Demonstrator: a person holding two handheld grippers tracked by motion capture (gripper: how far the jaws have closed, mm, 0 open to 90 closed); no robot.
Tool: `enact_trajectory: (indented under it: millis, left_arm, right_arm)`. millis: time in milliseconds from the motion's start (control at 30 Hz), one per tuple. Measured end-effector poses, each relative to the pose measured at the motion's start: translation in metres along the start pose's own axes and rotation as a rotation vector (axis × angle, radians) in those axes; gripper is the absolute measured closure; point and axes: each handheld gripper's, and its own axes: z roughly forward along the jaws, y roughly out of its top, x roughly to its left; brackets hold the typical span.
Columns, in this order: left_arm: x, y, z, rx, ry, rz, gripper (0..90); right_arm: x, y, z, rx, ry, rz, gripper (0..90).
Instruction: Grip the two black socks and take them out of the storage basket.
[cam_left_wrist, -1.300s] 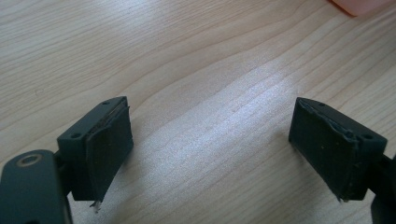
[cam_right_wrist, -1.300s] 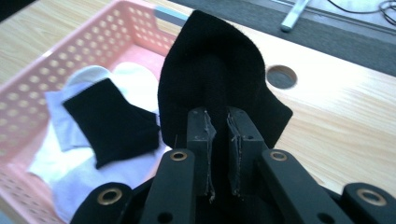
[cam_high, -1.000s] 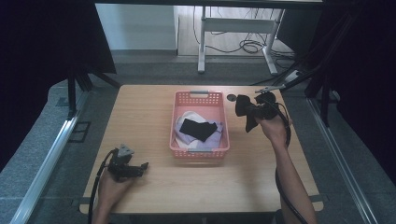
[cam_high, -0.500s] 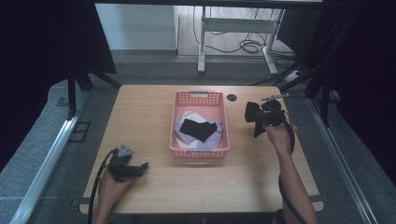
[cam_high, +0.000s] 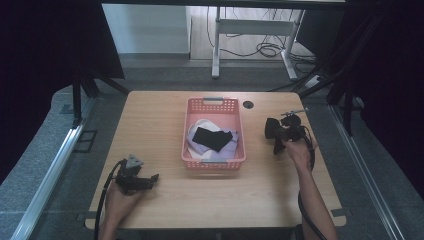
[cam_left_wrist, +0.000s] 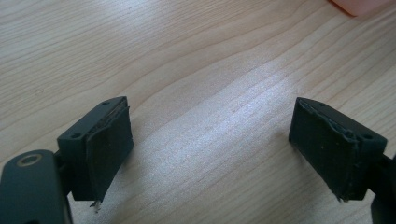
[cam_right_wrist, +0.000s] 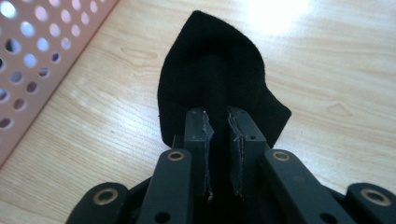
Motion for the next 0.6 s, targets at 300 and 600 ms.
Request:
enact_trajectory:
  millis: [300, 600]
  left_arm:
    - [0.000, 0.000, 0.000, 0.000, -0.001, -0.002, 13.3]
    - [0.000, 0.000, 0.000, 0.000, 0.000, -0.003, 13.3]
  right_arm:
    - [0.002, 0.006, -0.009, -0.024, 0.033, -0.001, 57.1]
    - [0.022, 0.022, -0.025, -0.077, 0.099, -0.048, 48.6]
